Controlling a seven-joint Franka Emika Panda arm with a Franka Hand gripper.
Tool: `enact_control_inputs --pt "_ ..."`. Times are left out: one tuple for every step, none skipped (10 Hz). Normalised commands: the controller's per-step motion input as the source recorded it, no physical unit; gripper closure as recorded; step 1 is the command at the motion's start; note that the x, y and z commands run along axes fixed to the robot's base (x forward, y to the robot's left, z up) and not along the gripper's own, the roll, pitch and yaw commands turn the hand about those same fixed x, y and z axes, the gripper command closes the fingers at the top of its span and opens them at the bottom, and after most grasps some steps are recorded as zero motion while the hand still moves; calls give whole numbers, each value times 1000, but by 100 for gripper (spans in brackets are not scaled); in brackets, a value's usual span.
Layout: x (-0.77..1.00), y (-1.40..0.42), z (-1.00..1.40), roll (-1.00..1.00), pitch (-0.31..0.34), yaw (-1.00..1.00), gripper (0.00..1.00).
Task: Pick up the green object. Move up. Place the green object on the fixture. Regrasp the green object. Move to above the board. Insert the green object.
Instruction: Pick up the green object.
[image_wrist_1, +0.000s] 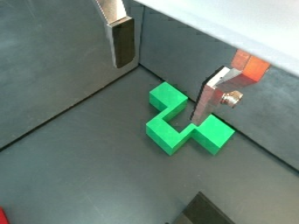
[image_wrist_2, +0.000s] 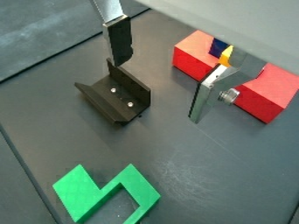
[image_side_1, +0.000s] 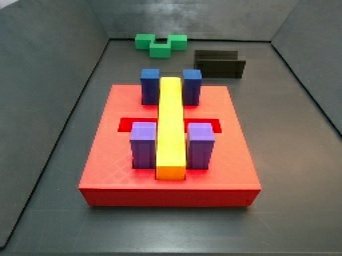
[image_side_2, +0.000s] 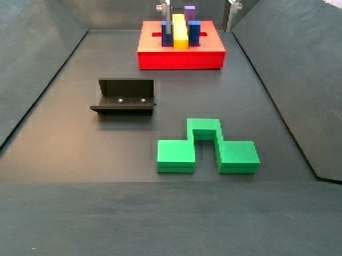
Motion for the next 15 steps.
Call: enact_control_inputs --pt "0 0 -26 3 0 0 0" --pt "60 229 -117 51 0 -46 0" --pt "189 343 -129 80 27 -111 0" --pt "243 334 -109 80 66 -146 0" --pt "246 229 -146 91 67 -149 0" --pt "120 163 -240 63 13 -114 0" --pt "0 60 -380 81 0 0 0" --pt "0 0 -514 127 -1 0 0" --pt "-3 11 -560 141 -7 0 0" --pt "0 194 -346 69 0 0 0" --pt "109 366 -123 0 20 0 0" --pt "94 394 -91 0 30 -29 0" --pt "123 266 -186 0 27 -11 0" --pt "0 106 -394 0 0 0 0" --pt "-23 91 -526 0 0 0 0"
